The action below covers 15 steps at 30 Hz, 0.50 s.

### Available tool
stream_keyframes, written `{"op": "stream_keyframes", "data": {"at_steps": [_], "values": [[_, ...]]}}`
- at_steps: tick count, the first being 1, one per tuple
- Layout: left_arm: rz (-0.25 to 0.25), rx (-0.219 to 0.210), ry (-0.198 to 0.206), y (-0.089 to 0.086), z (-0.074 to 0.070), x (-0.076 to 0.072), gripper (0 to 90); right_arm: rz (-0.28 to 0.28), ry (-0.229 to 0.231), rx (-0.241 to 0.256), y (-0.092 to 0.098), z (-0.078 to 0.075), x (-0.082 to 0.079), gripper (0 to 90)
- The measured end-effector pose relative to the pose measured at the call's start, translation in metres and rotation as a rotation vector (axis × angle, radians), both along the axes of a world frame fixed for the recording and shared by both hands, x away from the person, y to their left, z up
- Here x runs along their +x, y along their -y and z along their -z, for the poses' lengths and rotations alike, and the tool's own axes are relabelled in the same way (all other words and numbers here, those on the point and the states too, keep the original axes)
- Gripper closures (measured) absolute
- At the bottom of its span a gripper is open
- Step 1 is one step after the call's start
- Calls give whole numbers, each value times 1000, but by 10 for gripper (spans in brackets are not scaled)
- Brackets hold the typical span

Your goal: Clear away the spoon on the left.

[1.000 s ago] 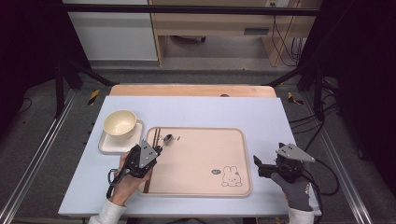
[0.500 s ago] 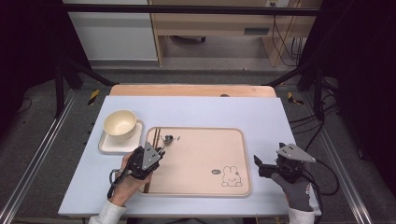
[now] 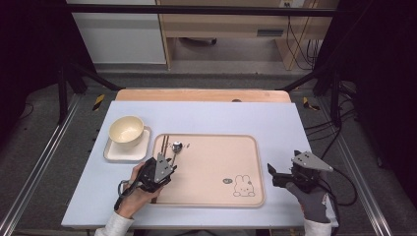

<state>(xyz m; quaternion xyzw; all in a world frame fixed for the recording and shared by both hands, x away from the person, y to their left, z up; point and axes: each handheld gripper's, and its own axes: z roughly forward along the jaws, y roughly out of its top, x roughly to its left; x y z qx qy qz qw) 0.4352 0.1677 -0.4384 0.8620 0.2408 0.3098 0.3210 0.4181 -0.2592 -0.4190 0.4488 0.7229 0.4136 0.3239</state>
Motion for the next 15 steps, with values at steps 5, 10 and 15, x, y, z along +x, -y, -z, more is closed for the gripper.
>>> {"op": "stream_keyframes", "data": {"at_steps": [5,10,15], "values": [[-4,-6,-15,-1,4,-2,565,-2,-1,1,-1,0,0,4],[-10,-18,-38,-2,8,-4,475,-3,-1,2,-1,0,0,4],[-24,-25,-65,-3,12,-6,383,-4,-2,3,-1,0,0,4]]}}
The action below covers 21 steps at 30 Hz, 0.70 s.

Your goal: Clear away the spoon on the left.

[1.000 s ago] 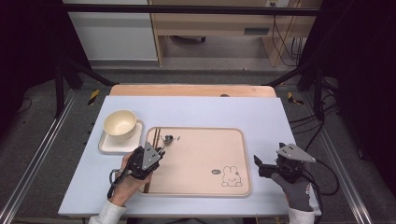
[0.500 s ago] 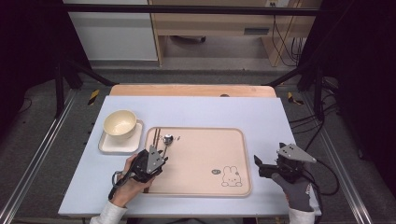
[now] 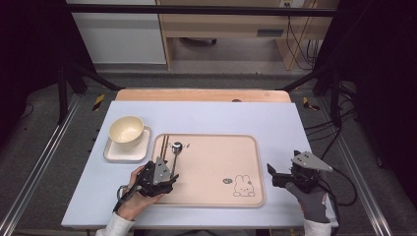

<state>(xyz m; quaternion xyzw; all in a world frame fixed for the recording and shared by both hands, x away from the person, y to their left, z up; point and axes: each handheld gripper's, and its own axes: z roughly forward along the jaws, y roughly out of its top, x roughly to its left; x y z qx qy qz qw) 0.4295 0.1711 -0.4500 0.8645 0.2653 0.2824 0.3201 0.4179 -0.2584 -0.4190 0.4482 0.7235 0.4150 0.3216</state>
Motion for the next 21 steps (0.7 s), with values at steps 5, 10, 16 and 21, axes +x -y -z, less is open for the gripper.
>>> {"op": "stream_keyframes", "data": {"at_steps": [5,10,16,21], "values": [[-11,0,-32,0,6,0,316,1,2,-3,0,0,0,4],[-10,16,-64,-1,11,-1,280,0,3,-1,0,-1,-1,4],[-3,17,-86,1,16,-2,240,0,8,2,1,-1,-1,4],[11,8,-88,2,13,-4,220,2,8,2,2,-2,-1,4]]}}
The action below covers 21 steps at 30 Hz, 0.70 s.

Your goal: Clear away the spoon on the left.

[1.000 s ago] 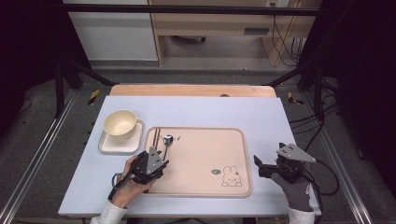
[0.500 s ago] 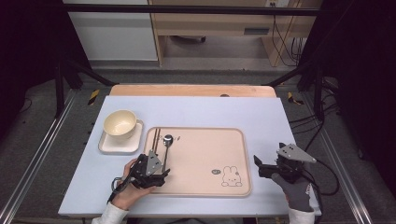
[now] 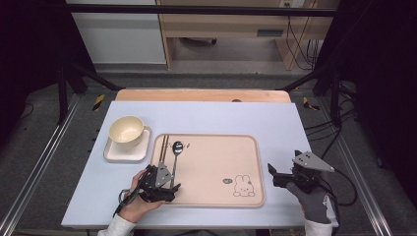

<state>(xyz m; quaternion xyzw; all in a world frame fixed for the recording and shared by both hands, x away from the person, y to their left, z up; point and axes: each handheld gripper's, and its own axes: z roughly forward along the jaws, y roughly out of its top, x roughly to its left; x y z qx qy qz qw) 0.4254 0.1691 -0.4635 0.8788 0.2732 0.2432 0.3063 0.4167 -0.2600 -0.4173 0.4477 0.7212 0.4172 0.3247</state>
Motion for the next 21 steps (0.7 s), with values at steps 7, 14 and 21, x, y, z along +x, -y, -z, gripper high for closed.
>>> {"op": "stream_keyframes", "data": {"at_steps": [7,14,21], "values": [[-3,-45,13,-5,-9,-2,219,1,-3,2,0,0,0,4],[-37,-93,21,-12,-14,-2,233,0,-1,0,0,0,0,4],[-93,-152,36,-26,-20,1,242,2,-3,3,0,0,0,4]]}}
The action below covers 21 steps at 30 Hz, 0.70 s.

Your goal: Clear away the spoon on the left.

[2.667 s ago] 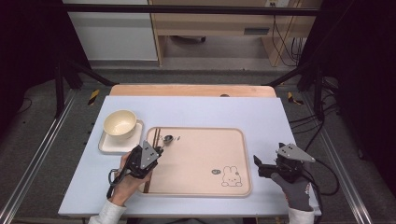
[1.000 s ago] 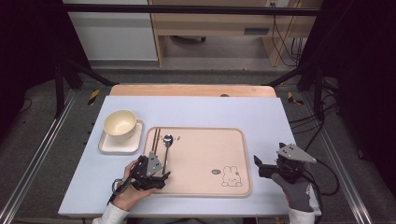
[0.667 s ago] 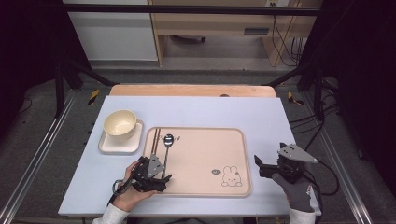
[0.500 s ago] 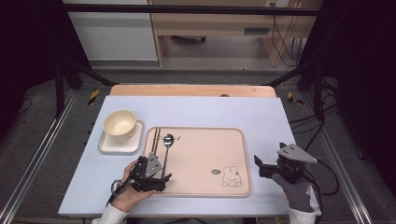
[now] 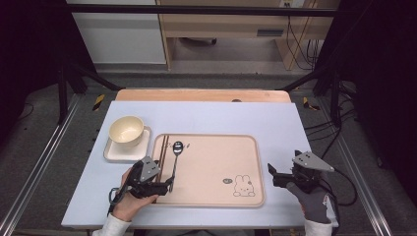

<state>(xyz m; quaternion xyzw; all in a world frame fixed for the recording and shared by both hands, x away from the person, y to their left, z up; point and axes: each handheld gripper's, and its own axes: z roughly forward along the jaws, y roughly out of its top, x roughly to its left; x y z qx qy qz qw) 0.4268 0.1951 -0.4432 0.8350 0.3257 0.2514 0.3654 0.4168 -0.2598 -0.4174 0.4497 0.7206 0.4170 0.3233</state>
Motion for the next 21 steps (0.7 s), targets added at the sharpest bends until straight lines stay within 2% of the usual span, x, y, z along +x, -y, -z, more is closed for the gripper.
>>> {"op": "stream_keyframes", "data": {"at_steps": [10,21], "values": [[-102,-93,41,-27,-13,2,242,0,-7,-5,-1,1,1,4],[-185,-152,78,-56,-23,5,233,10,-12,-5,1,2,2,4]]}}
